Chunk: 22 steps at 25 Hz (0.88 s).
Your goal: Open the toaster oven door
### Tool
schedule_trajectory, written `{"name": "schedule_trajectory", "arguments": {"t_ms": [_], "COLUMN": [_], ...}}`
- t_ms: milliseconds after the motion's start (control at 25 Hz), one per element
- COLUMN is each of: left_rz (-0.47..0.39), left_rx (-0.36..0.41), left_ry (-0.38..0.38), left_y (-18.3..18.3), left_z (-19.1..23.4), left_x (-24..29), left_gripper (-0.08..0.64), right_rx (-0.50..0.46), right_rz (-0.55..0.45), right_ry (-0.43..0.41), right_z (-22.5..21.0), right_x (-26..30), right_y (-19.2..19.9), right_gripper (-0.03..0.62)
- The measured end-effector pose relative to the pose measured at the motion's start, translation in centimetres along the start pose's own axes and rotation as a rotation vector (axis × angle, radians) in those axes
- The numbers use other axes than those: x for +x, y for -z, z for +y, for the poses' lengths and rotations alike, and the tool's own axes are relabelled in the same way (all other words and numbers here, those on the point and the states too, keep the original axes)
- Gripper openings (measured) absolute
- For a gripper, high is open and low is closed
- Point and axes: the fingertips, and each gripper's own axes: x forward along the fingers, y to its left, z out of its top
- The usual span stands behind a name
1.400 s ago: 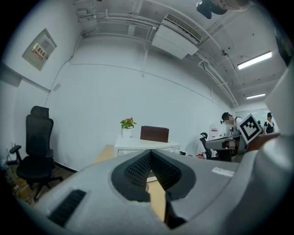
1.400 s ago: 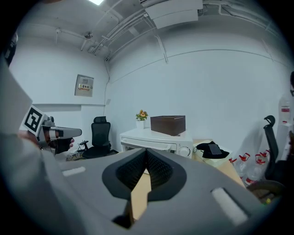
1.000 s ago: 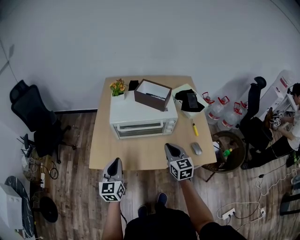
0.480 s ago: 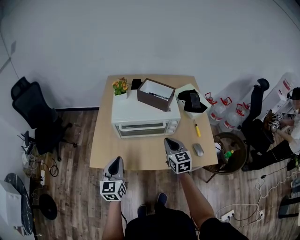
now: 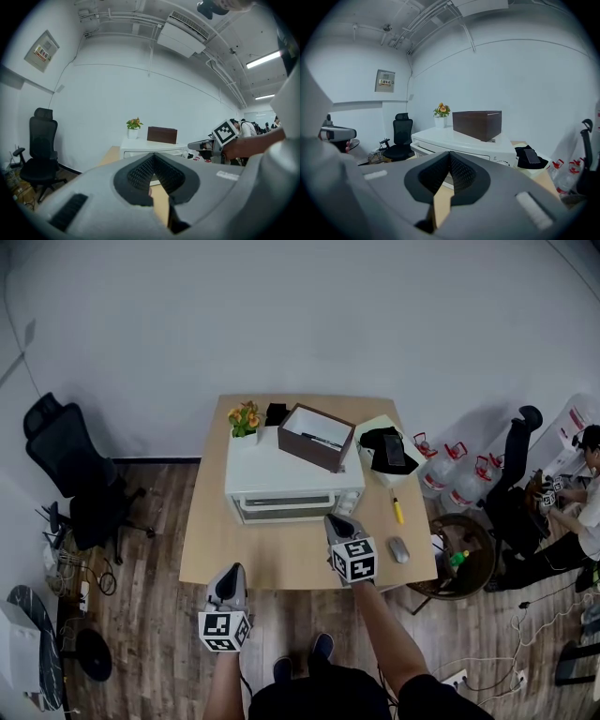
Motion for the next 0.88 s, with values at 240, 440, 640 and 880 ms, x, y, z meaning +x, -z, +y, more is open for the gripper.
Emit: {"name": "schedule_trajectory", "arguments": {"t_ms": [240,440,640,880], "left_rz": [0.003,0.002,0.010,0.016], "left_rx": [-0.015,-0.017,-0.016,-0.021], "left_ry": [-0.015,-0.026,-0.033,-0.040], "left_y": [0.3,0.4,0.6,1.0], "left_z": [0.6,1.1,1.1,1.1], "left_x": [0.0,-0.2,-0.4,-0.7], "left_gripper": [-0.005,-0.005,-0.005,-0.005], "right_rx": [0.016,0.016,-0.004,-0.015], "right_rz": [0.017,0.036,0.072,0.103], "right_ry": [-0.004,0.004,-0.005,-0.004], "right_z": [-0.4,-1.2,-1.9,-2.5], "right_x": [2.0,3.1,4.3,6.0], "right_y": [0.0,0.6,1.6,2.0], "right_gripper": [0.006,0.006,0.006,0.006]}}
